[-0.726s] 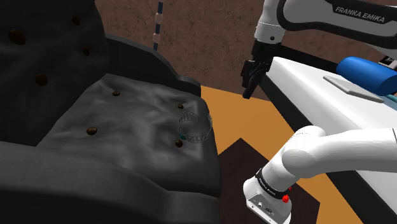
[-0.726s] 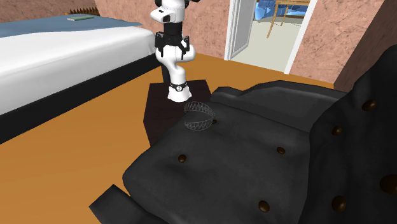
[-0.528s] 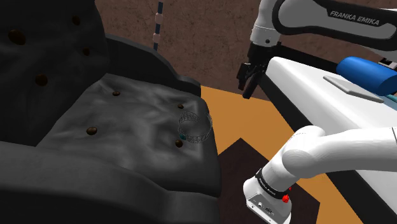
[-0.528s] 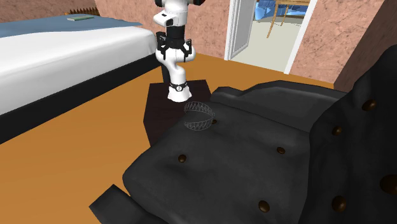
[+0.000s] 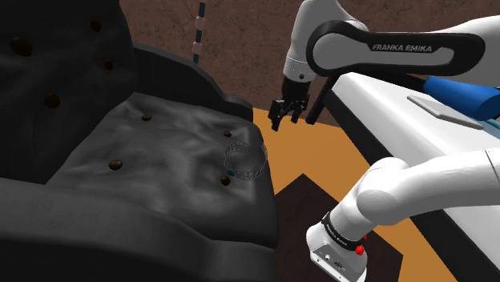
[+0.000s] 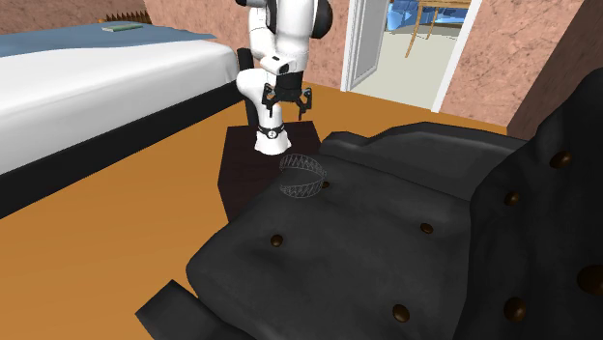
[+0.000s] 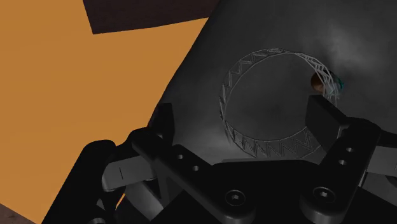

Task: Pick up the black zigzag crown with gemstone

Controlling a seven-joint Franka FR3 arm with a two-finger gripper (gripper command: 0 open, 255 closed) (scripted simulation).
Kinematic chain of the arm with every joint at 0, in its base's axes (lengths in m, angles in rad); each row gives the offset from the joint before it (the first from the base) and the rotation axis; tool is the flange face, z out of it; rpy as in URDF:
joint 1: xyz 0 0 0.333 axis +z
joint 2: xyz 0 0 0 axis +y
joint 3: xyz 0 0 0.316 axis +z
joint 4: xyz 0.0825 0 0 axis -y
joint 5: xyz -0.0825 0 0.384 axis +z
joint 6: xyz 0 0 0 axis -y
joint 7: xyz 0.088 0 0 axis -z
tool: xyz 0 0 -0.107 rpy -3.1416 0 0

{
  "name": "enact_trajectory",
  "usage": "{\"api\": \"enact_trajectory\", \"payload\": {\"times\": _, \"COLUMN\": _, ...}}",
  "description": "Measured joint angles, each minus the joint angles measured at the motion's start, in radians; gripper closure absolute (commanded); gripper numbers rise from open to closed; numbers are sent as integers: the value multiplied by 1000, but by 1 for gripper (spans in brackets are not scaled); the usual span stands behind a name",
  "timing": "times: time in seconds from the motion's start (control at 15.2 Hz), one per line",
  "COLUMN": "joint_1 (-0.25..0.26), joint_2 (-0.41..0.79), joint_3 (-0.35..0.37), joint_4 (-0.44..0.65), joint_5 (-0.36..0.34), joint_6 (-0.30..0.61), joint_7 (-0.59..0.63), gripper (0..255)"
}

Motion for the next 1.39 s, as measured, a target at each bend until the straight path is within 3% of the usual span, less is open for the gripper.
{"api": "enact_trajectory", "payload": {"times": 0.59, "joint_1": 35, "joint_2": 248, "joint_3": 124, "joint_4": -38, "joint_5": 30, "joint_6": 301, "joint_7": 147, "gripper": 0}}
{"api": "enact_trajectory", "payload": {"times": 1.06, "joint_1": 38, "joint_2": 501, "joint_3": 204, "joint_4": 20, "joint_5": -33, "joint_6": 501, "joint_7": 284, "gripper": 0}}
{"api": "enact_trajectory", "payload": {"times": 1.39, "joint_1": 38, "joint_2": 579, "joint_3": 216, "joint_4": 18, "joint_5": -70, "joint_6": 577, "joint_7": 328, "gripper": 0}}
